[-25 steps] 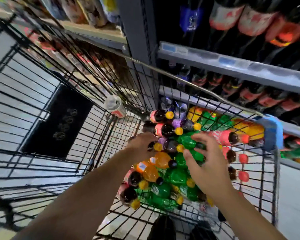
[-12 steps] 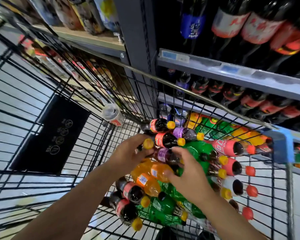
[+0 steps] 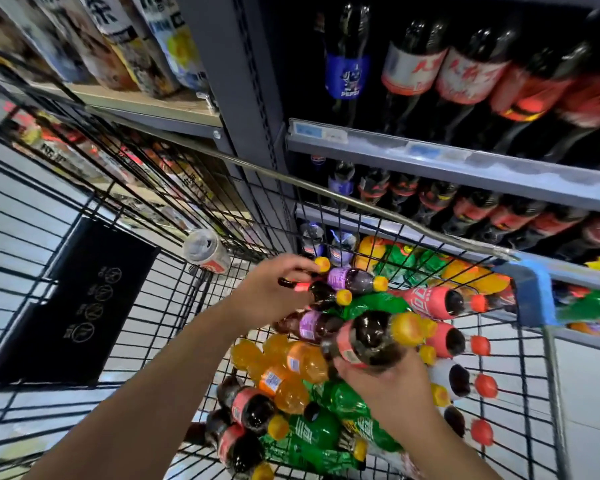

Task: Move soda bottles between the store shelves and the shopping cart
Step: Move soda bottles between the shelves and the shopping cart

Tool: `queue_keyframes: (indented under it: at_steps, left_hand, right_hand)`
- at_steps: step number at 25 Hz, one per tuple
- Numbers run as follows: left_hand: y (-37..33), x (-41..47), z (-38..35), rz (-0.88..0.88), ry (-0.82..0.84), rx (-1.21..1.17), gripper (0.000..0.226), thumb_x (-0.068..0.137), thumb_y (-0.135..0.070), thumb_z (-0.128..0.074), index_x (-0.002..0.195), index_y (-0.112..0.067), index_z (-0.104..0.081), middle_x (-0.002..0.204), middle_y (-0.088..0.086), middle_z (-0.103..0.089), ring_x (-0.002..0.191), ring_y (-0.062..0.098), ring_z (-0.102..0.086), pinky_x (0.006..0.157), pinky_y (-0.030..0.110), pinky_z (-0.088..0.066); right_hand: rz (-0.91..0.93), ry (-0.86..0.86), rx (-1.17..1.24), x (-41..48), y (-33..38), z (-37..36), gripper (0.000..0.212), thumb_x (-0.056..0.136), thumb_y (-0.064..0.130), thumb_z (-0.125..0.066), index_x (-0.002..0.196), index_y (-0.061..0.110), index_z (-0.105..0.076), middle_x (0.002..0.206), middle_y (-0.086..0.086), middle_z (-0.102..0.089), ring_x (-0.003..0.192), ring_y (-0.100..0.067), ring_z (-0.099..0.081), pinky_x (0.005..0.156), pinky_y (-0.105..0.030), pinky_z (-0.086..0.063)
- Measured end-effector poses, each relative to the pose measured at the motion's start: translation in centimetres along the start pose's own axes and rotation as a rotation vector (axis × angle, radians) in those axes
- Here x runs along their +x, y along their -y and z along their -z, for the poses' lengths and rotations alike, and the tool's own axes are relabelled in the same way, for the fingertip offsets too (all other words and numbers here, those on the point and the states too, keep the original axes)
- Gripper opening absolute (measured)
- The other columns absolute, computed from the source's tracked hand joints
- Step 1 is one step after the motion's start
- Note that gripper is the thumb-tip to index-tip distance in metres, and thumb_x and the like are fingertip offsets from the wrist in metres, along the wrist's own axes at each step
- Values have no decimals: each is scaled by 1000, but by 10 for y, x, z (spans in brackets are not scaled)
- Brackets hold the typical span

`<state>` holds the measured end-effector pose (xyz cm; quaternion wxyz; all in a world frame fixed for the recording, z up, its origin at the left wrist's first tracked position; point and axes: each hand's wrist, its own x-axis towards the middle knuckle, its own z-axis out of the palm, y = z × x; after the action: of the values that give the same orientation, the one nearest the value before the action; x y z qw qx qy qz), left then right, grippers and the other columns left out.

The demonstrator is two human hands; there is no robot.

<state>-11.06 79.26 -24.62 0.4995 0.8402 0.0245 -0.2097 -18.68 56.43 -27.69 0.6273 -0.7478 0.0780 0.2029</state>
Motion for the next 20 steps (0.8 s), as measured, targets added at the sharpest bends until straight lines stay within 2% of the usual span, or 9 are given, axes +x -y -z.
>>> queue_keyframes:
  at_steps: [2,3,5,8,11,13,15,18,20]
  left_hand:
    - [23,35,-9,71,-160,364,47,86,-28,-76,129,-33,-59,129,-8,-57,122,15,-57,93,26,-44]
    - [34,50,-18,55,-167,468,53,87,-34,-75,136,-28,-56,135,-3,-55,127,18,-52,99,26,-40]
    - [52,73,-36,25,-131,523,64,87,-41,-75,144,-22,-52,142,1,-53,133,21,-47,110,32,-38]
    - [74,96,-55,12,-221,600,63,87,-42,-74,143,-21,-54,142,1,-55,134,22,-46,112,35,-37]
    - [86,106,-65,2,-336,570,48,90,-35,-73,134,-22,-61,134,-3,-59,127,20,-52,103,31,-39]
    - [90,107,-66,-32,-340,544,36,91,-29,-72,125,-19,-65,122,-2,-61,117,23,-56,97,35,-43]
    - [94,98,-64,-53,-365,486,31,90,-23,-73,119,-16,-66,115,0,-62,111,26,-58,94,40,-47]
    - [91,67,-53,-25,-498,266,30,89,-21,-75,117,-23,-66,114,-8,-62,107,18,-60,92,42,-53]
    - [79,44,-41,-64,-571,94,27,89,-22,-76,112,-31,-64,111,-14,-62,106,12,-60,92,43,-55]
  right_hand:
    - [-17,-54,35,-8,1,13,29,73,6,-89,95,19,-76,84,13,-79,76,1,-73,62,-9,-53]
    - [-15,-69,43,-12,1,18,26,73,7,-89,91,19,-75,79,13,-78,71,1,-72,58,-8,-51]
    - [-28,-89,60,-18,1,27,23,73,6,-89,87,16,-74,72,11,-76,64,1,-70,55,-9,-49]
    - [-27,-108,34,-28,-4,31,25,72,3,-90,86,18,-75,74,11,-77,65,2,-70,56,-7,-48]
    - [-34,-160,60,-35,-10,31,33,67,0,-92,83,23,-74,76,17,-77,70,3,-72,58,-5,-49]
    - [-29,-160,52,-39,-16,33,34,67,-1,-92,81,25,-75,78,17,-78,72,2,-73,60,-5,-50]
    - [-19,-127,30,-43,-20,36,32,69,2,-91,90,21,-77,85,13,-79,80,-2,-75,66,-8,-52]
    - [-55,-161,87,-50,-22,43,41,68,3,-92,103,16,-75,91,10,-80,85,-5,-76,69,-10,-55]
    - [-32,-162,74,-54,-18,49,38,69,6,-93,99,21,-76,91,10,-80,85,-6,-76,73,-15,-58]
